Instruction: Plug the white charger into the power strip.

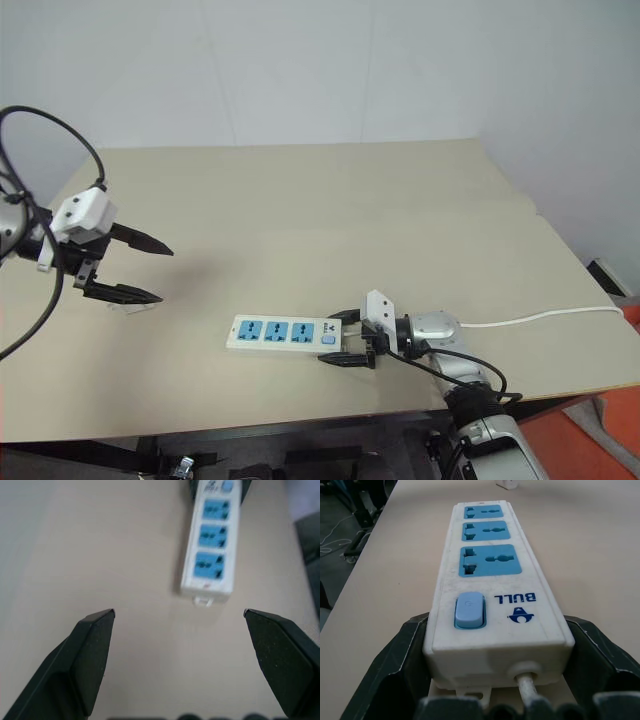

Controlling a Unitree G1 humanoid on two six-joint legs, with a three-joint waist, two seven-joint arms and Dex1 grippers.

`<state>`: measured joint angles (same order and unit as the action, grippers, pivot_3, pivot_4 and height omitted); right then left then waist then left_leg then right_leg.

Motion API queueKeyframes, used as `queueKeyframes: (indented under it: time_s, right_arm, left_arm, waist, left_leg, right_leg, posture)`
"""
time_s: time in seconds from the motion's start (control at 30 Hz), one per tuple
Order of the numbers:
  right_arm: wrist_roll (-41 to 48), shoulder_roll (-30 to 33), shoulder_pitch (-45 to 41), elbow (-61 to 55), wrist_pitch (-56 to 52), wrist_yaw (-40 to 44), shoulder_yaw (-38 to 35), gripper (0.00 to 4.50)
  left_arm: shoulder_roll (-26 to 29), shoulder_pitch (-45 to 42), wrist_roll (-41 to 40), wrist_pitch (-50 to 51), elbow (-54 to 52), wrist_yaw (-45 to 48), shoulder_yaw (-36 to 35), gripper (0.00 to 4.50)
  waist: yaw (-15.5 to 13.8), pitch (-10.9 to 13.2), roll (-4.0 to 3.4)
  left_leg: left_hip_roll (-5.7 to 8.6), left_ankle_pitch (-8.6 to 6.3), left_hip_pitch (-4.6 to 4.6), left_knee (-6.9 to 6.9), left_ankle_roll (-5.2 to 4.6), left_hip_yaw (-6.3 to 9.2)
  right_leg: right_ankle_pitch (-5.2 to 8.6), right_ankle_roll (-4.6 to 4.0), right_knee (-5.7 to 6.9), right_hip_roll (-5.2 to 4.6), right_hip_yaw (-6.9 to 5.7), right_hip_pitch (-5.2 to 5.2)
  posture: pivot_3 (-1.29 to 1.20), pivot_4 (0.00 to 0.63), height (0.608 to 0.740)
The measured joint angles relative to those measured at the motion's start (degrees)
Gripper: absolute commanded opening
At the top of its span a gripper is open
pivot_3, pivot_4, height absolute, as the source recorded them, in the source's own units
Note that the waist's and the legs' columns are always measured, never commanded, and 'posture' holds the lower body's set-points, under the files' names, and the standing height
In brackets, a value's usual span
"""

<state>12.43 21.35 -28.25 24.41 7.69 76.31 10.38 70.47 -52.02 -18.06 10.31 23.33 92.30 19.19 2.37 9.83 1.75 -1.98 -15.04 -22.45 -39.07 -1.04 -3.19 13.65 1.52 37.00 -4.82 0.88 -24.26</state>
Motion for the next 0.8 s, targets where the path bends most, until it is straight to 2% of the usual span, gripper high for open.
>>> queueKeyframes:
  time_s: [0.13,0.33,0.57,0.8]
  right_arm:
    - [0.0,-0.79,0.0,0.39,0.0,-0.29,0.16,3.43]
    - [0.08,-0.88,0.42,-0.3,-0.59,-0.61,0.22,3.43]
    - [0.26,-0.72,1.45,-2.16,-2.18,-1.51,0.12,3.43]
    - [0.35,-0.67,2.13,-3.73,-3.28,-2.06,0.07,3.43]
  left_arm:
    - [-1.68,-10.9,13.72,1.58,9.58,-0.03,10.0,4.5]
    - [-2.66,-17.65,22.4,-3.24,18.94,0.02,23.15,4.5]
    - [-9.74,-20.32,33.85,-10.1,31.46,0.02,24.96,4.5]
    - [-15.41,-20.43,40.73,-12.78,37.23,-2.11,23.33,4.5]
  waist:
    - [-0.02,0.02,0.05]
    - [0.02,0.03,0.06]
    - [-0.28,0.03,0.08]
    - [-0.12,0.04,0.1]
  left_leg:
    - [-0.03,0.0,-0.04,-0.08,0.0,0.0]
    - [-0.15,0.0,-0.1,-0.1,0.0,0.0]
    - [-0.17,0.0,-0.13,-0.16,0.0,-0.02]
    - [-0.19,0.0,-0.29,-0.21,-0.01,0.0]
  right_leg:
    - [0.0,0.0,0.02,0.06,0.0,-0.03]
    - [0.0,0.01,0.05,0.13,0.03,-0.1]
    - [0.0,0.01,0.07,0.13,0.01,-0.1]
    - [-0.01,0.0,0.11,0.13,-0.02,-0.21]
  posture:
    - [0.0,0.15,0.74]
    - [0.0,0.15,0.74]
    - [0.0,0.15,0.74]
    - [0.0,0.15,0.74]
